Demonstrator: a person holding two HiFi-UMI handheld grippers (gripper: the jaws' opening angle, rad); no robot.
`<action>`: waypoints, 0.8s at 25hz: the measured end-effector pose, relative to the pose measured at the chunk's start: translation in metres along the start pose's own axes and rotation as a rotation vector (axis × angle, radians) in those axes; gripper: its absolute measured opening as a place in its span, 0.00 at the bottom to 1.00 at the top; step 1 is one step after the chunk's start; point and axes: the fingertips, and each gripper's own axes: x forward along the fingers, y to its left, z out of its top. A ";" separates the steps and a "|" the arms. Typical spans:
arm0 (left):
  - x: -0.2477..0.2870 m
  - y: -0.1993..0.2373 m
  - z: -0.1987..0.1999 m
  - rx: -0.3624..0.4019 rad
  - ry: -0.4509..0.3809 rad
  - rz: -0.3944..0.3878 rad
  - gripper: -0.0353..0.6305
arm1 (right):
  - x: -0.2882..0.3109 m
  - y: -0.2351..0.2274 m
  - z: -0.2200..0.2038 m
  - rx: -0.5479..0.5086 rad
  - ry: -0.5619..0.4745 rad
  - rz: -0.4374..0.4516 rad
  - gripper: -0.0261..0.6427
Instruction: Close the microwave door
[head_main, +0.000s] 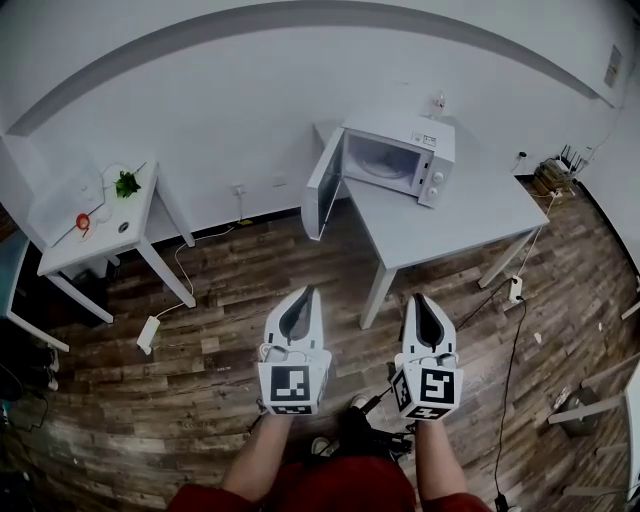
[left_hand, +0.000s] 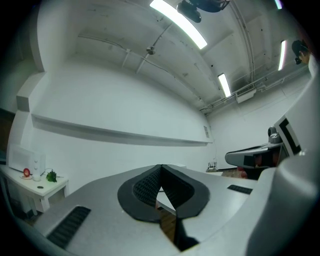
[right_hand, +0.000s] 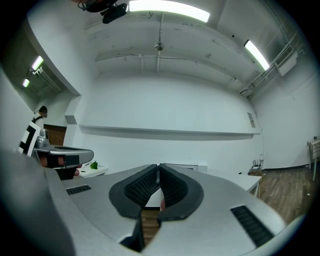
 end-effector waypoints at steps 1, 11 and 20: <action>0.007 0.001 0.000 0.003 -0.001 0.000 0.09 | 0.007 -0.003 -0.002 0.002 0.002 -0.002 0.09; 0.091 -0.006 -0.001 0.007 -0.001 0.003 0.09 | 0.076 -0.054 -0.007 0.020 0.003 0.005 0.10; 0.161 -0.027 -0.005 0.018 0.001 0.022 0.09 | 0.130 -0.113 -0.013 0.040 0.003 0.025 0.10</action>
